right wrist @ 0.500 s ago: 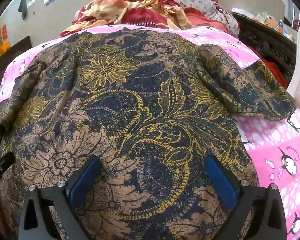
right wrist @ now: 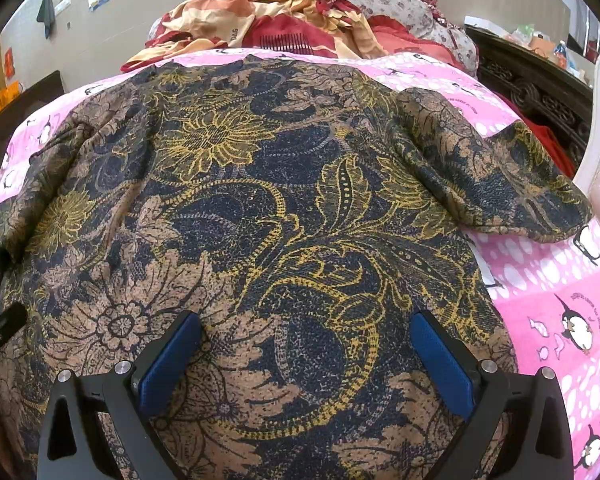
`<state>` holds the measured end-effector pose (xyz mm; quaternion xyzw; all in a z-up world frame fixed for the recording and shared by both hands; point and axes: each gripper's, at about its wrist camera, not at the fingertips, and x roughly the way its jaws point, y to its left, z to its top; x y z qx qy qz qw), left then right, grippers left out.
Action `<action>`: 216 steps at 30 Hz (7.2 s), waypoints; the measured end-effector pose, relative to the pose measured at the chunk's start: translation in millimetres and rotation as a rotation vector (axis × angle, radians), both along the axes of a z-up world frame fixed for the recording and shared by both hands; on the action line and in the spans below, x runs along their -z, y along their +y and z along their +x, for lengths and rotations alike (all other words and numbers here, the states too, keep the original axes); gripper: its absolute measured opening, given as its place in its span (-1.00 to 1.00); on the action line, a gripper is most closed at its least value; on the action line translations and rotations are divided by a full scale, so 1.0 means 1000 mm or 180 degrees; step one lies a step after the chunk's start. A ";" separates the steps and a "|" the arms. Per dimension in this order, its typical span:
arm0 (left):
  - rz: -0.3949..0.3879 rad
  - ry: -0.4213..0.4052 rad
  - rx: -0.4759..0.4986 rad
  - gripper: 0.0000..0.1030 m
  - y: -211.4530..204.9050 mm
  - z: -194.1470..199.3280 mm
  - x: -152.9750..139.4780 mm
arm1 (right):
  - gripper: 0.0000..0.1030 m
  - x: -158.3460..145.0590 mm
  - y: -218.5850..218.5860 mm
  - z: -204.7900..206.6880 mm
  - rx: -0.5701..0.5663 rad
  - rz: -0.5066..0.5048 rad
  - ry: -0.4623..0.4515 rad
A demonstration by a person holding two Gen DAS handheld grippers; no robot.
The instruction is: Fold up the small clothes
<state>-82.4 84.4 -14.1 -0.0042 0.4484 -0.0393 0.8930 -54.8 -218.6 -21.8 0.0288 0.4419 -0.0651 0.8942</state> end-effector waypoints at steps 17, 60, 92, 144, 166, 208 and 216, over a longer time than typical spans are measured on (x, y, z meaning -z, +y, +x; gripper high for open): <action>0.0013 -0.0019 -0.0020 0.99 -0.027 0.021 0.010 | 1.00 0.002 0.005 0.011 -0.0004 0.0035 0.0016; -0.0446 -0.0603 -0.0944 0.97 0.175 0.023 -0.050 | 1.00 0.004 0.029 -0.022 -0.0525 -0.0083 -0.0142; -0.1431 0.0121 -0.0591 0.04 0.234 0.089 0.003 | 1.00 0.004 0.030 -0.021 -0.0524 -0.0056 -0.0123; -0.0225 -0.0274 0.0818 -0.25 -0.052 0.047 -0.012 | 0.73 -0.072 0.016 0.046 -0.1061 0.0699 -0.0521; -0.0608 -0.0179 0.0232 -0.26 0.008 0.047 0.009 | -0.24 -0.015 0.094 0.126 -0.1692 0.0927 -0.0164; -0.0626 -0.0170 0.0230 -0.26 0.010 0.051 0.010 | -0.94 -0.031 -0.113 0.084 -0.0321 0.0798 0.0105; -0.0622 -0.0167 0.0232 -0.26 0.010 0.051 0.009 | -0.94 -0.029 -0.118 0.092 -0.0214 0.0743 0.0166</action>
